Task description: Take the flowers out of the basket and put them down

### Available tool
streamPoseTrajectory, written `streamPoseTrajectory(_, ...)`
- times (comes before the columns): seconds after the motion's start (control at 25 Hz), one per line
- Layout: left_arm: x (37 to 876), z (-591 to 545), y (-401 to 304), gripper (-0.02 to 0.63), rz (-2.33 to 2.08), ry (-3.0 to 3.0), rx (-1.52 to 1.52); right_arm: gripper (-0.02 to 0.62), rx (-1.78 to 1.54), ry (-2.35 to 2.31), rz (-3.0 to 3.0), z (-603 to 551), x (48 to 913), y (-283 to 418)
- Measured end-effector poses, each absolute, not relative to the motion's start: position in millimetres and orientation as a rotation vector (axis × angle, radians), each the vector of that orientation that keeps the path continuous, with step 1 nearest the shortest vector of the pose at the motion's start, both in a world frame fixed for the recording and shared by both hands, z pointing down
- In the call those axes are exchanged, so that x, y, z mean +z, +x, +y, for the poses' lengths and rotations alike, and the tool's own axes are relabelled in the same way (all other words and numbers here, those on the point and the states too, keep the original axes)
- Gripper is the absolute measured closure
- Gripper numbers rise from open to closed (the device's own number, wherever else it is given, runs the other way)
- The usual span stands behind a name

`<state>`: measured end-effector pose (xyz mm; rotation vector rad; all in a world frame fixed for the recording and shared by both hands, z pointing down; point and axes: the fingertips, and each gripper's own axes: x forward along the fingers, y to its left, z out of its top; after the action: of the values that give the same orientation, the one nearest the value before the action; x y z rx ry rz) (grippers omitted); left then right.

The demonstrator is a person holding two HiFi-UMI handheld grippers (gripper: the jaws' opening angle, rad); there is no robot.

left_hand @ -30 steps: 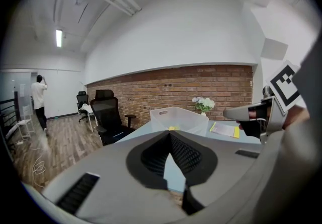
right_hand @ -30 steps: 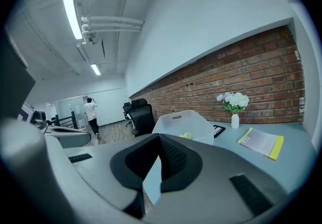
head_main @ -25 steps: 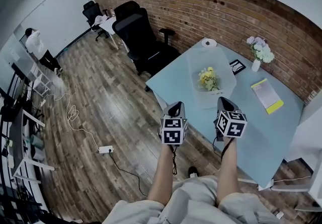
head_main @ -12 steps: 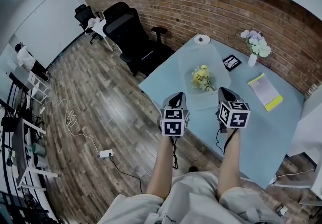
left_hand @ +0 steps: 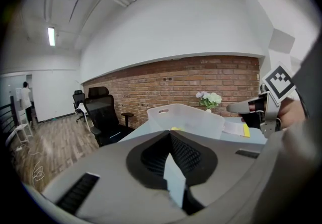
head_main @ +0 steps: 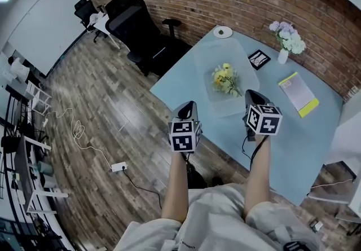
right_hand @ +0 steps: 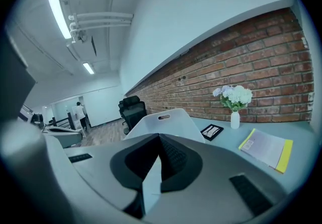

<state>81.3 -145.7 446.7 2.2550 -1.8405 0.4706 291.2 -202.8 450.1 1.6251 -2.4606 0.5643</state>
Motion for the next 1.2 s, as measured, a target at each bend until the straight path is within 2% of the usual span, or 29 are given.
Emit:
streamPoseTrajectory(0.36,453.0,-202.4,34.1,0.586,-1.806,2.231,0.464,0.571,0.640,1.699,-2.340,-249.3,477.5,279.5)
streamPoseTrajectory(0.6,457.7,-263.0,54.4,0.586,-1.655,2.293,0.395,0.571,0.614,1.723,-2.262,-269.0,476.6,280.6)
streamPoseTrajectory(1.2,464.6,-372.7,98.2,0.585,-1.346,2.438,0.450,0.569,0.665,1.934,-2.010,-304.5,473.9,322.9)
